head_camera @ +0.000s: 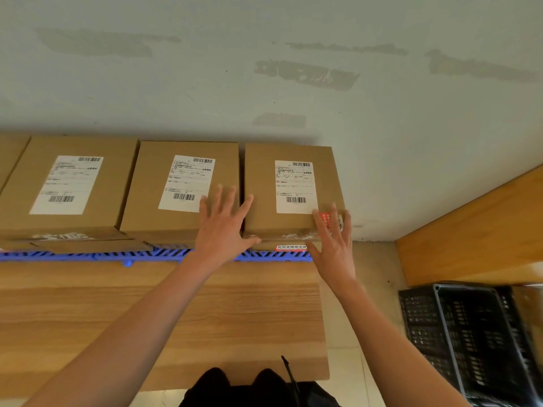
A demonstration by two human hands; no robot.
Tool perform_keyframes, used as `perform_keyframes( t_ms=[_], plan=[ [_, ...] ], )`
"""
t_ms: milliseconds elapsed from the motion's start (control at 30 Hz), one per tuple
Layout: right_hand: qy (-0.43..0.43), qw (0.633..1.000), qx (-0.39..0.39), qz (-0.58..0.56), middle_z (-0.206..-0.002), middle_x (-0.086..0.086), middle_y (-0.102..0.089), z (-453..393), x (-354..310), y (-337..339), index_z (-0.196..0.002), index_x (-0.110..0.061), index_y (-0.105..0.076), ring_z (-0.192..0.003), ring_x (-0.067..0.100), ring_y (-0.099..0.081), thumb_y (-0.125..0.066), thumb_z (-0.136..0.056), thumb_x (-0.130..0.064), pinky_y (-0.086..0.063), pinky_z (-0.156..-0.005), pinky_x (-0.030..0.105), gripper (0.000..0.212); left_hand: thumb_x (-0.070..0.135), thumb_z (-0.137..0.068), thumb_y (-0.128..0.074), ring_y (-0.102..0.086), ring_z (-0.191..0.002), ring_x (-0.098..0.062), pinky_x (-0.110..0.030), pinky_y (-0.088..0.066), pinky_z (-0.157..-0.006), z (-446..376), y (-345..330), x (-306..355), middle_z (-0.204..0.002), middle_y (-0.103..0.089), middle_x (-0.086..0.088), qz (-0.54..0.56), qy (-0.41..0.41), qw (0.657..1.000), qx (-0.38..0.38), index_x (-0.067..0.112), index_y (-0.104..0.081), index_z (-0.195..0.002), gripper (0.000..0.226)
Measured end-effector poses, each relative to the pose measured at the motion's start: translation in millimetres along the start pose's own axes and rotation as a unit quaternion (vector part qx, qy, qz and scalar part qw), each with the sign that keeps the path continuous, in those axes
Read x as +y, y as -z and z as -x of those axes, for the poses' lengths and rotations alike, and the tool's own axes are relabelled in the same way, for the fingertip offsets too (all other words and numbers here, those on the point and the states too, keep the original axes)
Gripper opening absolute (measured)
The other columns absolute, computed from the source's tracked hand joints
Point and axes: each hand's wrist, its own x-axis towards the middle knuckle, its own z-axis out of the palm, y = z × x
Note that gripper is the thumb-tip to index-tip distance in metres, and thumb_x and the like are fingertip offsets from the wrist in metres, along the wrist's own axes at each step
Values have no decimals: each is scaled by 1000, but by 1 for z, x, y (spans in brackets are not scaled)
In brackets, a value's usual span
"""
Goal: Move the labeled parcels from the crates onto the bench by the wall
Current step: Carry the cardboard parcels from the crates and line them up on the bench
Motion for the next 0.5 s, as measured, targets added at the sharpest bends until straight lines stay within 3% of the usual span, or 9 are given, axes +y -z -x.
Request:
perform_keyframes(
  t_ms=[133,267,500],
  plan=[
    [-12,1000,1,24,-169,4,-5,2,-1,-3,-159,-30,-23,-154,34,14,-69,-93,-22,-28,-116,65,81,74,-86,-54,7,-155,-37,-65,-5,-121,2,-4,-7,-169,1,-10,-24,-8,1000,-12,25,-7,-161,102],
    [-25,999,6,46,-168,8,-13,-4,-10,-6,-155,-25,-31,-154,35,8,-67,-94,-24,-18,-120,63,71,64,-89,-59,0,-156,-32,-62,-11,-122,2,-5,-14,-168,-9,-5,-17,-25,1000,8,24,-20,-160,90],
    [-47,993,-17,104,-165,14,-20,-6,-20,-4,-154,-20,-32,-153,43,-3,-66,-94,-29,-23,-115,68,69,61,-86,-64,-10,-154,-30,-60,-16,-121,2,-5,-18,-164,-21,-3,-15,-37,999,23,24,-29,-157,88]
  ],
)
